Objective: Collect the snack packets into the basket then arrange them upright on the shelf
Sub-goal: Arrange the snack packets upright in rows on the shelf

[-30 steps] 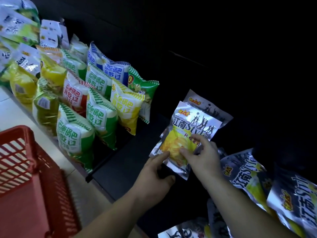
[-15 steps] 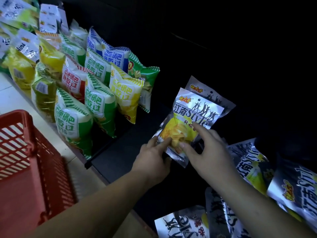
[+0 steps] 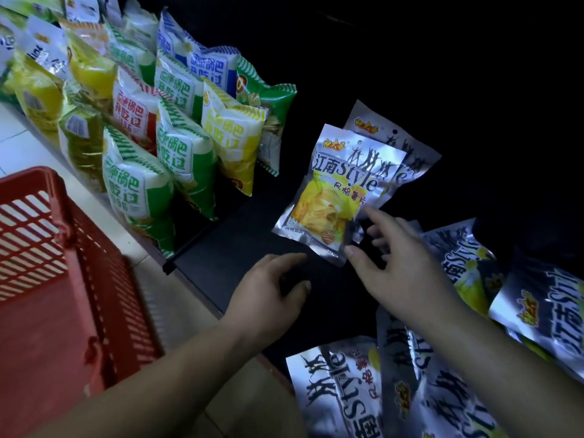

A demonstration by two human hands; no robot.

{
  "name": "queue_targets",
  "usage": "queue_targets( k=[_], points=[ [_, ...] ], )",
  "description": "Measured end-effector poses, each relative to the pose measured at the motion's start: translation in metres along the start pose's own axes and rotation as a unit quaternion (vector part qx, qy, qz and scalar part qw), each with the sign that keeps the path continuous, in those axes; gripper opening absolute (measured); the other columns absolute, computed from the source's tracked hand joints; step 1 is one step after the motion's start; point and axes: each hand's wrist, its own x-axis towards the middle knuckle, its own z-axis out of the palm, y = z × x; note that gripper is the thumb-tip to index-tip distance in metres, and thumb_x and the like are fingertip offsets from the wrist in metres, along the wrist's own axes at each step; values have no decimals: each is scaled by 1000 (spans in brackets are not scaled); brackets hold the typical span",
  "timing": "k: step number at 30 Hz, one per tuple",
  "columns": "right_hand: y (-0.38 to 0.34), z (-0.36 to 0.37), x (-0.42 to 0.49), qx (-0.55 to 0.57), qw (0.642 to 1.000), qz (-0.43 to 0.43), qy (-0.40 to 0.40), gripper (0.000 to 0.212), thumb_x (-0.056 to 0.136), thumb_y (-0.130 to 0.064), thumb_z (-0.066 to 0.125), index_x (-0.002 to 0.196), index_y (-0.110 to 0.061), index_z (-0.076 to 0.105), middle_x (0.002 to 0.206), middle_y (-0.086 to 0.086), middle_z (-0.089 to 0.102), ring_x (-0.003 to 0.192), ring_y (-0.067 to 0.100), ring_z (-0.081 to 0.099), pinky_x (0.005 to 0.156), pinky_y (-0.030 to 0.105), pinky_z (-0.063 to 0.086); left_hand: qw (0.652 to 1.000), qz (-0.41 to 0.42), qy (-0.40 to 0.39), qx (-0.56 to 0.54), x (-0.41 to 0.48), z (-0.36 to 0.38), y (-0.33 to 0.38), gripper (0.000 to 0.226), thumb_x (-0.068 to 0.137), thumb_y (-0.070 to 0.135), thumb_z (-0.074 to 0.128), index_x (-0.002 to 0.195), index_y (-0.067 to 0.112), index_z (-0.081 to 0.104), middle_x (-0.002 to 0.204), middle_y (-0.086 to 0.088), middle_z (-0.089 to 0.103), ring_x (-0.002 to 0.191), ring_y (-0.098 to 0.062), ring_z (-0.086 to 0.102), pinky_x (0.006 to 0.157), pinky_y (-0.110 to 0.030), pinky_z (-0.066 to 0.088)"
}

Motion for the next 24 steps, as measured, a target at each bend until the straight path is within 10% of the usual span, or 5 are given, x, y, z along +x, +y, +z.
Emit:
queue_targets(
  k=[4, 11, 18, 24],
  points=[
    [-14, -21, -22, -54, 997, -54, -12, 53, 95, -43, 63, 145, -33, 50, 125, -17, 48, 116, 8, 51, 93, 34, 48, 996, -19, -45, -75, -18, 2, 5, 46, 79, 55, 64, 124, 43, 63, 118, 19, 67, 109, -2, 65, 95, -37, 56],
    [-13, -16, -25, -16, 997, -60, -36, 52, 90, -44, 70, 140, -40, 54, 143, -23, 43, 133, -1, 43, 107, 31, 44, 1000, 20, 18, 14, 6, 4, 18, 56, 90, 35, 70, 143, 33, 54, 148, 3, 46, 135, -14, 49, 105, -18, 38],
    [-23, 11, 53, -99, 990, -71, -74, 74, 97, -27, 59, 155, -52, 19, 163, -33, -4, 146, -3, -29, 123, 34, 5, 994, 27, -10, 104, 54, 14, 13, 67, 96, 38, 57, 157, 37, 29, 162, -21, 27, 150, -36, 26, 120, -38, 31],
    [-30, 11, 58, -185, 976, -4, -111, 83, 103, -28, 48, 158, -39, -13, 102, -48, -54, 96, -12, -63, 122, 38, -8, 989, 40, -57, 129, 66, 22, -4, 70, 93, 57, 35, 159, 44, 15, 167, -12, 19, 157, -27, 4, 125, -39, 20]
  ],
)
